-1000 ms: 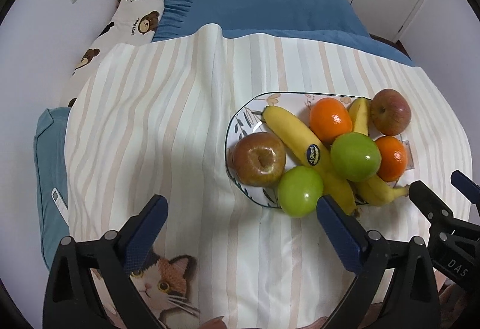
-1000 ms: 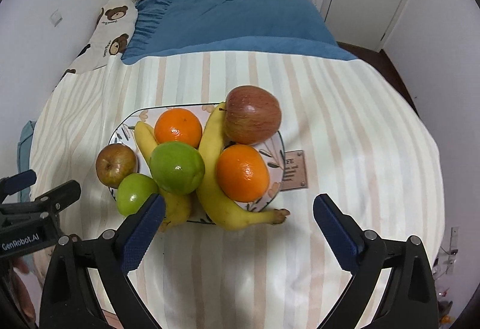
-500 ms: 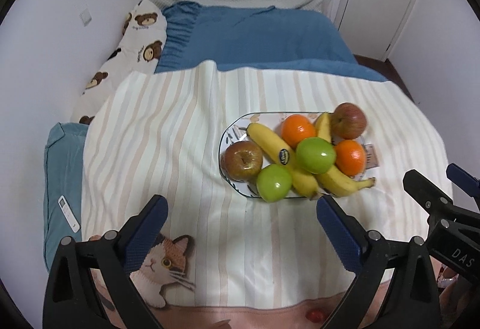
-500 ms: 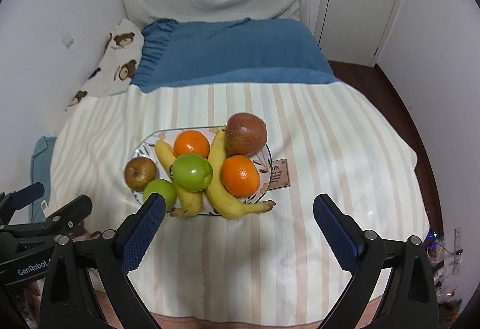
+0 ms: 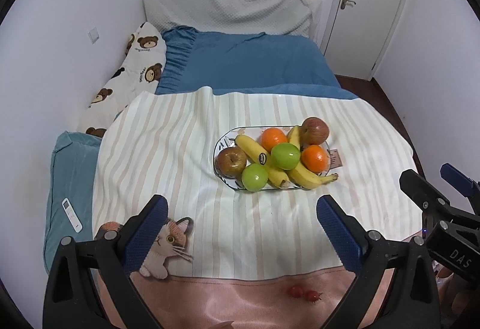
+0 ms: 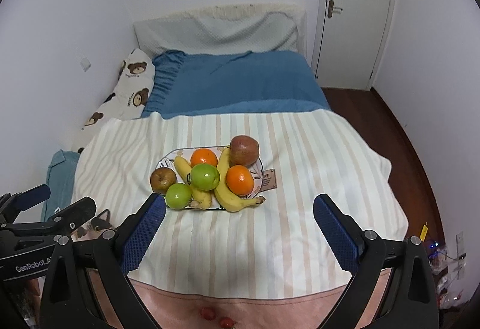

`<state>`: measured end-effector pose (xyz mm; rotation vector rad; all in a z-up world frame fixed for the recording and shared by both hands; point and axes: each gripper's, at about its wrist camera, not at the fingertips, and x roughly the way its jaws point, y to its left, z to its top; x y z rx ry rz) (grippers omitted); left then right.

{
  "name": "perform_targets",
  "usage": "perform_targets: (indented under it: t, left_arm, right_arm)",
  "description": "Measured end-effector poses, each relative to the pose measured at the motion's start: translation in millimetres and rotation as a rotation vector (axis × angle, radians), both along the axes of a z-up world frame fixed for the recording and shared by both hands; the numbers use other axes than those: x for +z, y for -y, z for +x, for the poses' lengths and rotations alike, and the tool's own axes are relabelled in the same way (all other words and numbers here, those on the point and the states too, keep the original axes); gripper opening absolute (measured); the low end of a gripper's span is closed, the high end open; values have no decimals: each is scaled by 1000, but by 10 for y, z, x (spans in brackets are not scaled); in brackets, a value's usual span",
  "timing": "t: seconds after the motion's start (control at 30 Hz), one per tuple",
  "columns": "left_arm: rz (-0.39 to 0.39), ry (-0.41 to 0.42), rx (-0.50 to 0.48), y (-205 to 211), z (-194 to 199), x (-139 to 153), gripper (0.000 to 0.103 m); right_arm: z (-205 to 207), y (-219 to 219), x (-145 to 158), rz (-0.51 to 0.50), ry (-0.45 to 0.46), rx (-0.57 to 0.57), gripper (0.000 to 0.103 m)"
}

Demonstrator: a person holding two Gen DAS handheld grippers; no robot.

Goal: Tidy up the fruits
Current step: 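Move both tools back toward the red cherry tomatoes on the pink edge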

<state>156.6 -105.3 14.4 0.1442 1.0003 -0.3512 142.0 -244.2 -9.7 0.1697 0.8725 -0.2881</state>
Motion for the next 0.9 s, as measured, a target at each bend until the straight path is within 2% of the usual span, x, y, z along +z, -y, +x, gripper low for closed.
perform_targets:
  t: [0.33, 0.47, 0.6, 0.73, 0.9]
  left_arm:
    - [0, 49, 11, -80, -324, 240, 101]
    - [8, 52, 17, -106, -395, 251, 101]
    - [27, 18, 24, -114, -410, 128, 101]
    - [75, -43, 22, -93, -426, -161, 101]
    - [185, -156, -7, -33, -485, -761, 101]
  right_arm:
    - [-383, -128, 332, -4, 57, 12, 101]
    - [-457, -142, 345, 20, 61, 11, 101]
    - [-484, -125, 240, 47, 30, 21, 101]
    - [-467, -58, -199, 165, -101, 71, 101]
    - [-507, -18, -1037, 279, -300, 117, 98]
